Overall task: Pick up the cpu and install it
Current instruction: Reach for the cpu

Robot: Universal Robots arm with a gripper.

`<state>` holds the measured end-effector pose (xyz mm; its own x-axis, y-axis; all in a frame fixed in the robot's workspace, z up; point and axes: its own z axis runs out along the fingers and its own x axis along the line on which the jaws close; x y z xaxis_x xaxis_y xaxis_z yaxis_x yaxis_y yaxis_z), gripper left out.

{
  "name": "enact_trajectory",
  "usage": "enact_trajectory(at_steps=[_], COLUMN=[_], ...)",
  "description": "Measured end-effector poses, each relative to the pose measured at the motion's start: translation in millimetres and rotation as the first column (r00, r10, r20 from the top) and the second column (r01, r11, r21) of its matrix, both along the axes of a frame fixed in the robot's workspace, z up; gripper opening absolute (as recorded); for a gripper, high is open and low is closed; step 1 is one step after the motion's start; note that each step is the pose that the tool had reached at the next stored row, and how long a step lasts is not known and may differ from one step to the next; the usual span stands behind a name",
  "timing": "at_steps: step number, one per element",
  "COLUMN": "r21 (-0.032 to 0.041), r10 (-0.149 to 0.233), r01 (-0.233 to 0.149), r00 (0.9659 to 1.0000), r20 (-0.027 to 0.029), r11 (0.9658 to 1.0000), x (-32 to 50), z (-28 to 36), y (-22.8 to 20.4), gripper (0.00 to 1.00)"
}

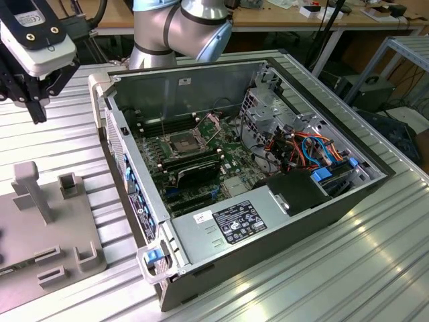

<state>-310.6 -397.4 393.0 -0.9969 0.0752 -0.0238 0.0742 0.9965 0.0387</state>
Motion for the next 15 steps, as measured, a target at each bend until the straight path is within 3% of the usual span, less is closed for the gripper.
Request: enact_trajectory(at_steps=[15], r21=[0.0], r10=[0.0], r01=[0.0], r00=[1.0], r20=[0.0], r11=[1.0], x=[-16.3], z=[0.0], y=[0.0], gripper=[0.11])
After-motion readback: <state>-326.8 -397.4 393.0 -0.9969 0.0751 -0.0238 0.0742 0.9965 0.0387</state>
